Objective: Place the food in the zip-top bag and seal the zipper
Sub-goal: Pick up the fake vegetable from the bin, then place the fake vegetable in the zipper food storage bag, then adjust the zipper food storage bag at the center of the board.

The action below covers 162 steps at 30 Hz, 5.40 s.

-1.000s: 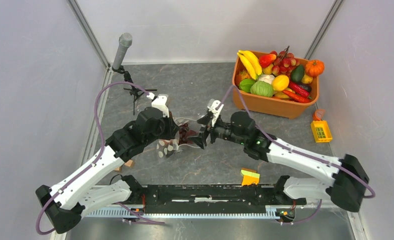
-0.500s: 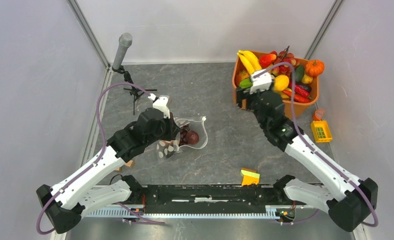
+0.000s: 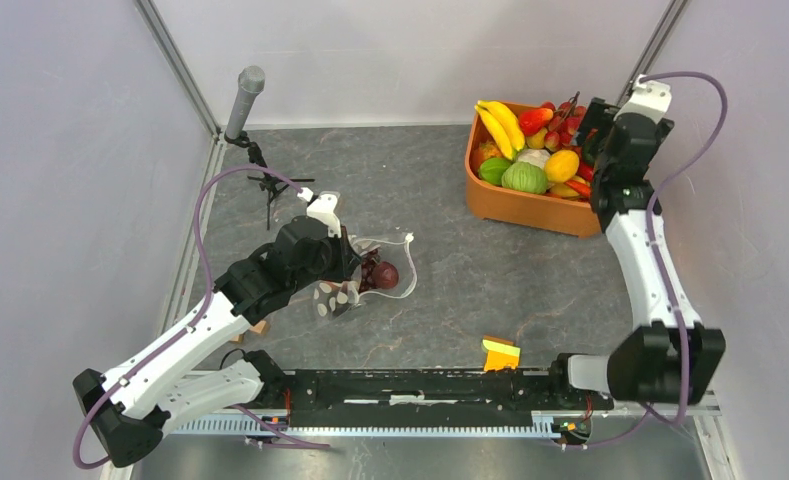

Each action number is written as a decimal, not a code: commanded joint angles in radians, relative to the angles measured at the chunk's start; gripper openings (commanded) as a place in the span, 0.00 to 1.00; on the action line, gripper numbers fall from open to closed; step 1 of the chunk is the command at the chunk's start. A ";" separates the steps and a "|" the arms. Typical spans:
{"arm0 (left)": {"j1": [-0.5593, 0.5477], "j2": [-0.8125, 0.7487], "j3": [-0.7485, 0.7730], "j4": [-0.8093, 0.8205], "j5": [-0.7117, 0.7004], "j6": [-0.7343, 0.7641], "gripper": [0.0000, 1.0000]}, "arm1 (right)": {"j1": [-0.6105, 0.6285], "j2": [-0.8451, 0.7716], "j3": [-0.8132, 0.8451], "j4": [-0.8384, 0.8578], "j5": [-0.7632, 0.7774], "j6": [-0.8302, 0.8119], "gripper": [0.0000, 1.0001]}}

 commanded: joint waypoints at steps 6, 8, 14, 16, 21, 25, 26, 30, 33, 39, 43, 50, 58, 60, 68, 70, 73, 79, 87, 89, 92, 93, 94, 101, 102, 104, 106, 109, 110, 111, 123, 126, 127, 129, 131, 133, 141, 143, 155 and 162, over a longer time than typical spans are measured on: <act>0.005 -0.034 -0.007 0.064 0.026 -0.004 0.08 | -0.202 0.245 0.129 0.092 -0.147 0.027 0.98; 0.005 -0.032 -0.007 0.061 0.025 0.003 0.08 | -0.224 0.290 0.145 0.108 -0.175 0.018 0.98; 0.006 -0.035 -0.010 0.055 0.023 0.010 0.08 | -0.311 0.367 0.131 0.241 -0.344 0.061 0.98; 0.006 -0.033 -0.008 0.056 0.021 0.016 0.08 | -0.325 0.392 0.139 0.266 -0.361 0.064 0.98; 0.006 -0.021 -0.005 0.057 0.019 0.025 0.08 | -0.339 0.451 0.225 0.205 -0.335 0.050 0.98; 0.006 -0.011 -0.004 0.059 0.017 0.028 0.08 | -0.354 0.487 0.238 0.218 -0.363 0.064 0.98; 0.007 -0.011 -0.004 0.059 0.017 0.027 0.08 | -0.356 0.496 0.236 0.227 -0.401 0.065 0.98; 0.007 -0.013 0.002 0.051 0.006 0.031 0.08 | -0.363 0.536 0.250 0.261 -0.441 0.055 0.98; 0.006 -0.010 0.005 0.050 -0.003 0.034 0.08 | -0.372 0.563 0.258 0.272 -0.440 0.059 0.98; 0.008 0.000 0.004 0.048 -0.002 0.030 0.08 | -0.380 0.594 0.256 0.297 -0.463 0.055 0.98; 0.008 -0.001 -0.001 0.048 -0.005 0.029 0.08 | -0.386 0.613 0.280 0.290 -0.488 0.057 0.87; 0.008 0.000 -0.002 0.048 -0.008 0.031 0.08 | -0.389 0.579 0.249 0.319 -0.551 0.050 0.54; 0.008 -0.006 -0.007 0.052 0.001 0.026 0.08 | -0.390 0.421 0.135 0.320 -0.553 0.056 0.46; 0.008 -0.009 -0.010 0.050 0.002 0.025 0.08 | -0.390 0.350 0.071 0.334 -0.562 0.079 0.47; 0.010 -0.023 -0.029 0.052 0.005 0.014 0.08 | -0.391 0.074 -0.174 0.362 -0.685 0.221 0.46; 0.010 -0.023 -0.037 0.059 -0.001 0.015 0.08 | -0.387 -0.015 -0.297 0.496 -0.740 0.291 0.44; 0.011 -0.019 -0.035 0.058 -0.001 0.028 0.08 | -0.378 -0.105 -0.349 0.484 -0.800 0.311 0.43; 0.013 -0.008 -0.029 0.056 0.003 0.023 0.08 | -0.340 -0.260 -0.430 0.443 -0.926 0.296 0.44; 0.013 0.006 -0.037 0.071 0.041 -0.002 0.07 | -0.028 -0.316 -0.423 0.343 -1.026 0.196 0.47; 0.013 0.004 -0.038 0.070 0.047 -0.007 0.07 | 0.044 -0.325 -0.434 0.334 -1.021 0.177 0.47; 0.013 0.001 -0.044 0.070 0.047 -0.018 0.07 | 0.151 -0.326 -0.441 0.306 -1.034 0.140 0.47; 0.013 0.002 -0.045 0.070 0.047 -0.022 0.07 | 0.182 -0.324 -0.443 0.296 -1.038 0.129 0.47; 0.013 0.003 -0.047 0.071 0.048 -0.024 0.07 | 0.222 -0.322 -0.444 0.290 -1.046 0.120 0.47; 0.013 0.017 -0.035 0.066 0.053 -0.021 0.07 | 0.525 -0.267 -0.450 0.177 -1.027 -0.023 0.47; 0.013 0.021 -0.032 0.065 0.055 -0.022 0.07 | 0.562 -0.254 -0.450 0.156 -1.008 -0.042 0.48; 0.013 0.024 -0.027 0.067 0.056 -0.022 0.07 | 0.649 -0.222 -0.459 0.136 -0.965 -0.061 0.48; 0.013 0.028 -0.024 0.067 0.058 -0.023 0.07 | 0.726 -0.189 -0.472 0.158 -0.908 -0.049 0.48; 0.013 0.030 -0.022 0.068 0.064 -0.023 0.07 | 0.828 -0.136 -0.495 0.249 -0.821 -0.006 0.48; 0.013 0.031 -0.023 0.068 0.066 -0.022 0.07 | 0.859 -0.113 -0.493 0.270 -0.795 0.007 0.48; 0.013 0.032 -0.025 0.068 0.068 -0.023 0.07 | 0.887 -0.088 -0.490 0.295 -0.770 0.015 0.49; 0.013 0.015 -0.029 0.038 0.084 -0.007 0.07 | 1.034 0.104 -0.440 0.405 -0.445 0.040 0.50; 0.013 0.012 -0.027 0.035 0.084 -0.004 0.07 | 1.034 0.076 -0.475 0.453 -0.355 0.042 0.51; 0.013 0.009 -0.026 0.035 0.084 -0.006 0.07 | 1.034 0.065 -0.481 0.473 -0.339 0.041 0.51; 0.013 0.008 -0.026 0.037 0.084 -0.007 0.07 | 1.034 0.067 -0.477 0.492 -0.341 0.037 0.50; 0.013 0.012 -0.022 0.038 0.090 -0.006 0.07 | 1.034 0.093 -0.449 0.493 -0.400 0.035 0.50; 0.013 0.017 -0.012 0.040 0.099 -0.006 0.07 | 1.035 0.135 -0.423 0.492 -0.459 0.048 0.49; 0.013 0.011 0.037 0.088 0.160 -0.041 0.08 | 1.054 0.196 -0.393 0.553 -0.443 0.002 0.54; 0.013 -0.001 0.044 0.105 0.176 -0.054 0.08 | 1.054 0.217 -0.331 0.496 -0.472 -0.039 0.57; 0.013 -0.090 0.004 0.105 0.020 -0.110 0.11 | 1.046 0.159 -0.283 0.361 -0.599 -0.151 0.95; 0.014 -0.095 -0.006 0.134 0.011 -0.122 0.12 | 1.041 0.072 -0.286 0.351 -0.639 -0.098 0.98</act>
